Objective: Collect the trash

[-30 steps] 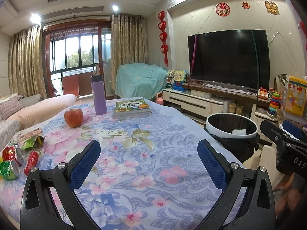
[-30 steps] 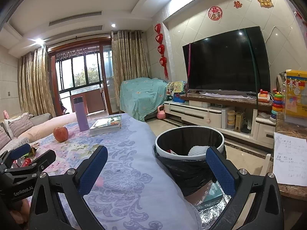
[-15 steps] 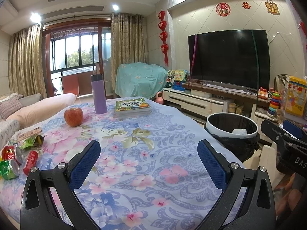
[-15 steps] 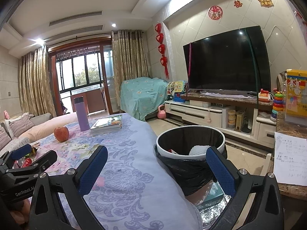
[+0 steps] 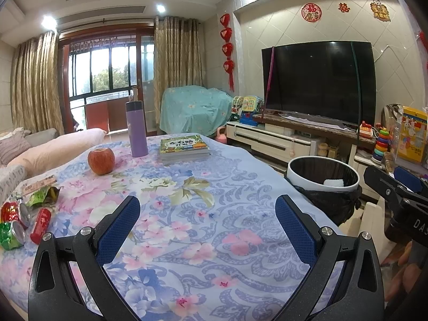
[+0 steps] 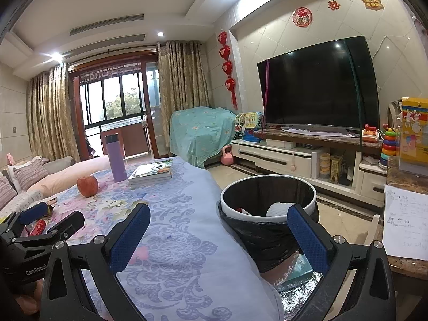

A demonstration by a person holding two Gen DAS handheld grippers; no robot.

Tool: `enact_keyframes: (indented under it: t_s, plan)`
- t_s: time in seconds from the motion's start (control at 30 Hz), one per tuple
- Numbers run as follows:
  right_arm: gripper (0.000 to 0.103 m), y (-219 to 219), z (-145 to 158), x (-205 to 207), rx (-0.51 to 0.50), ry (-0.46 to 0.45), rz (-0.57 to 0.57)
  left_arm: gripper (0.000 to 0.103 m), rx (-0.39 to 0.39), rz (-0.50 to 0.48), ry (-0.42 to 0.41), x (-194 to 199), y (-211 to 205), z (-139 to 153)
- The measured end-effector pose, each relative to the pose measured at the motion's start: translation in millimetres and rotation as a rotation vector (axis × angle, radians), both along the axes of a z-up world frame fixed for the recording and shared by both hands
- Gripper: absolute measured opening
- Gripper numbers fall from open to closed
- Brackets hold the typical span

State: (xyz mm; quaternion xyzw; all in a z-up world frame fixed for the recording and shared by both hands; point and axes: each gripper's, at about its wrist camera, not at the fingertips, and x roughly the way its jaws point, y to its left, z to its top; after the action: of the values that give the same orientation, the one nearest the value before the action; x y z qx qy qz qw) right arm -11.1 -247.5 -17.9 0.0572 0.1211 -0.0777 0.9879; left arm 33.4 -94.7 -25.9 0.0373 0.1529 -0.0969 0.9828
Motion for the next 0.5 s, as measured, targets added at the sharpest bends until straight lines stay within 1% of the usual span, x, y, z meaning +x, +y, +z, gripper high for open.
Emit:
enact_keyframes:
  t_s: [0.5]
  plan:
    - [0.103, -0.1, -0.6, 4.5, 0.010, 0.018, 0.016, 0.103, 0.001, 0.003, 0.015, 4.6, 0.7, -4.7]
